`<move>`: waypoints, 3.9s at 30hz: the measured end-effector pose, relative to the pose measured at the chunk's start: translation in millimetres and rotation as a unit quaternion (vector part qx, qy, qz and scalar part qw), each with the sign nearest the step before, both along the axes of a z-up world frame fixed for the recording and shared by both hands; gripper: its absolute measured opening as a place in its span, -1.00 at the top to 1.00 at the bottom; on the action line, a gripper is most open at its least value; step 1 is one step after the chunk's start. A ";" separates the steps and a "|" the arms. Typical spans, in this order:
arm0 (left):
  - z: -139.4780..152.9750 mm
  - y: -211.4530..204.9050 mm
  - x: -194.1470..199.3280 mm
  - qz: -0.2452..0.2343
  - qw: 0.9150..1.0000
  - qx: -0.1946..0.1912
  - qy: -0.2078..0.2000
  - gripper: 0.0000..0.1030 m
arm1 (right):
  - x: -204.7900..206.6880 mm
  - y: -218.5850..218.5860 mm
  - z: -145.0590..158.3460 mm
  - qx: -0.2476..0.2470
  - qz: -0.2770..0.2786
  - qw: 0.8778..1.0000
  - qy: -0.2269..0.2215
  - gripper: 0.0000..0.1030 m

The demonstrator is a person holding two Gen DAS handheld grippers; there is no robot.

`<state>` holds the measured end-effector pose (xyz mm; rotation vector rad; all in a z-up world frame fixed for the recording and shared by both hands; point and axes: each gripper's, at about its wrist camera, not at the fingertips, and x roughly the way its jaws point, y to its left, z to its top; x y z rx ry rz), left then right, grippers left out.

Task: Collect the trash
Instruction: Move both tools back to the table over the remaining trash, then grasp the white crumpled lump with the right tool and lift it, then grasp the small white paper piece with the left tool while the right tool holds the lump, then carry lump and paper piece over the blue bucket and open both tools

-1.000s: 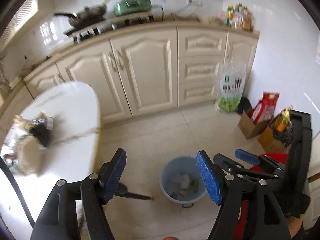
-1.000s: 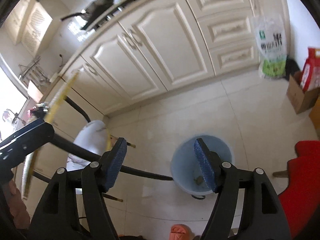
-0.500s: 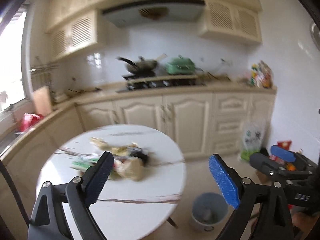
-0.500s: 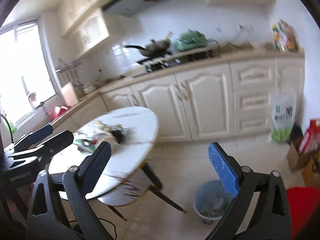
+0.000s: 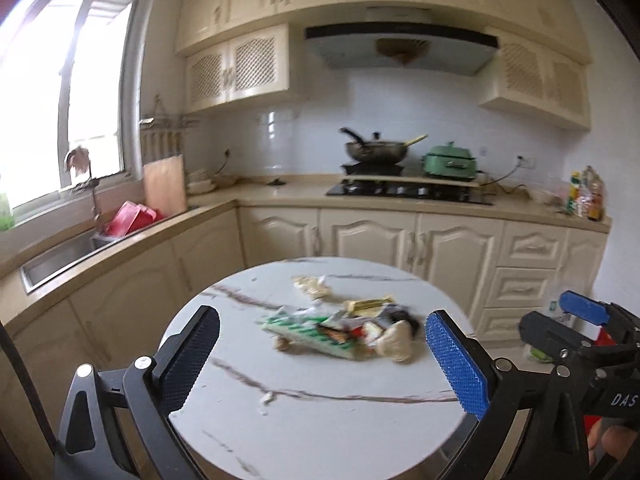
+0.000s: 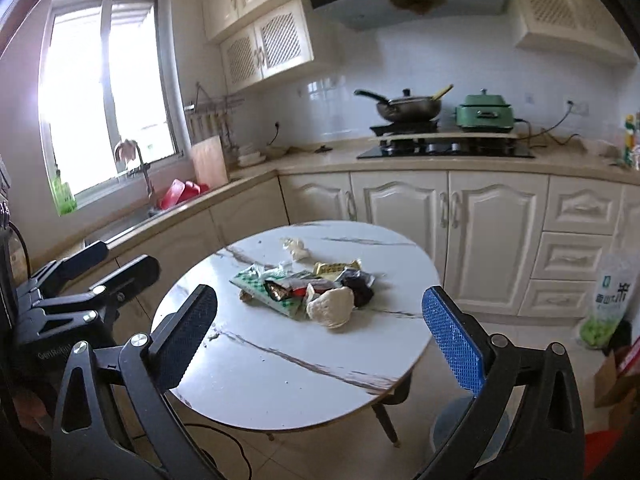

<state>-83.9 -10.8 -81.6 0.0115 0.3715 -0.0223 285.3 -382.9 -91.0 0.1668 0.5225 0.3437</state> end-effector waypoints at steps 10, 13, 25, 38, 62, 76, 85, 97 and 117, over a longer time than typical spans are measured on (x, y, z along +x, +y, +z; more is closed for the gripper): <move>-11.3 7.5 81.5 0.036 0.998 -0.006 0.057 -0.97 | 63.8 12.1 -64.9 0.007 -0.001 0.996 0.090 -1.00; -8.5 9.5 130.6 0.037 0.997 -0.002 0.074 -0.97 | 89.1 20.4 -89.4 0.013 -0.001 0.992 0.123 -1.00; -28.8 32.2 244.1 0.049 0.991 0.010 0.122 -0.97 | 168.4 48.5 -149.7 0.009 0.012 0.980 0.198 -1.00; -57.0 33.6 265.8 0.047 0.990 0.014 0.131 -0.97 | 184.9 72.6 -161.6 -0.083 0.059 0.970 0.220 -0.86; -85.4 -72.6 340.0 -0.047 0.981 0.040 0.182 -0.96 | 148.4 4.2 -144.1 -0.020 0.061 0.983 0.170 -0.22; -114.6 -113.6 402.2 -0.019 0.976 0.022 0.217 -0.71 | 152.2 -46.4 -162.3 0.022 0.052 0.984 0.171 -0.23; -126.8 -117.2 411.1 0.000 0.974 0.057 0.220 -0.12 | 151.6 -49.9 -163.4 0.034 0.056 0.984 0.166 -0.23; -120.5 -96.8 394.6 -0.026 0.974 0.036 0.224 0.62 | 141.9 -41.4 -152.1 0.035 0.061 0.984 0.164 -0.23; -67.2 -58.6 295.1 -0.021 0.983 0.001 0.184 0.65 | 111.7 -16.8 -134.4 0.041 0.086 0.983 0.156 -0.23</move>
